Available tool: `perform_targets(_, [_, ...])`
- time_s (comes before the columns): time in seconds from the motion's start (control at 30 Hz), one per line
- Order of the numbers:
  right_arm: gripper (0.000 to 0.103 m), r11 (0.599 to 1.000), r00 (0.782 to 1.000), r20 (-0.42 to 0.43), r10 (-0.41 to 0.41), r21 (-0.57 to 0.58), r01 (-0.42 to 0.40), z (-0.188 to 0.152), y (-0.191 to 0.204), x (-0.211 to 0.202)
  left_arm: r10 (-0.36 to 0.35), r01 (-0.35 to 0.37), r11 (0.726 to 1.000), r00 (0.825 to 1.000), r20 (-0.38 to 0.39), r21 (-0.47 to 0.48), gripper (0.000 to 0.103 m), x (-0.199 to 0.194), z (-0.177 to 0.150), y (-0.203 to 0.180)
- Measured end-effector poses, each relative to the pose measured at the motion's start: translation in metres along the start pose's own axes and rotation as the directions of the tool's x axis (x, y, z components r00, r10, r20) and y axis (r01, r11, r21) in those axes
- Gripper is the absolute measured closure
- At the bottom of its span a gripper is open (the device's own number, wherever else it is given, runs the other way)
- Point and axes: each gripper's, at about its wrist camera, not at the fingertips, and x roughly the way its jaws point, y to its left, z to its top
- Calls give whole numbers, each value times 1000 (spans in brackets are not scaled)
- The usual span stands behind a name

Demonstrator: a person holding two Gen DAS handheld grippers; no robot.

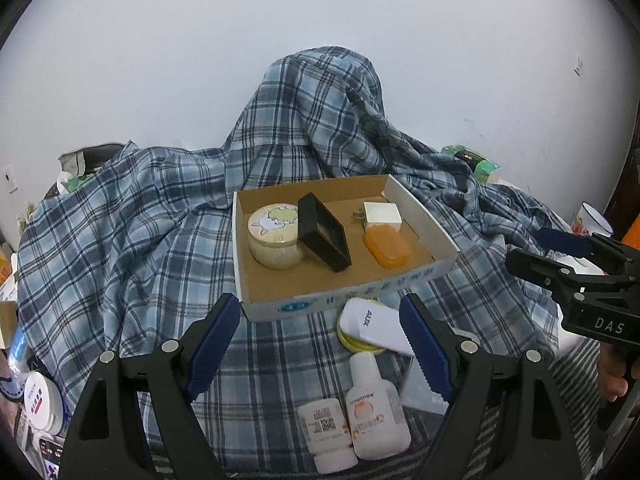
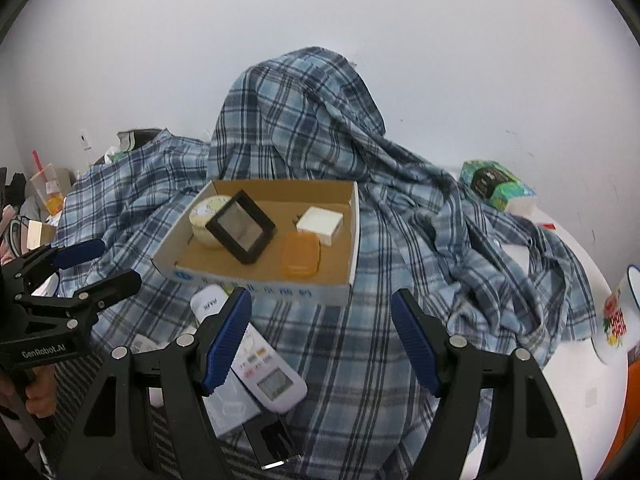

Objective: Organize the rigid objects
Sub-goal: 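Withdraw both tools from the cardboard box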

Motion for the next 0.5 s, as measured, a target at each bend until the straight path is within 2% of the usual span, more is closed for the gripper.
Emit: perform_targets(0.5, [32,999,998,-56,10,32,-8,-27,-4,-1,1,-1,1000,999,-34,-8,19,3,-17,2])
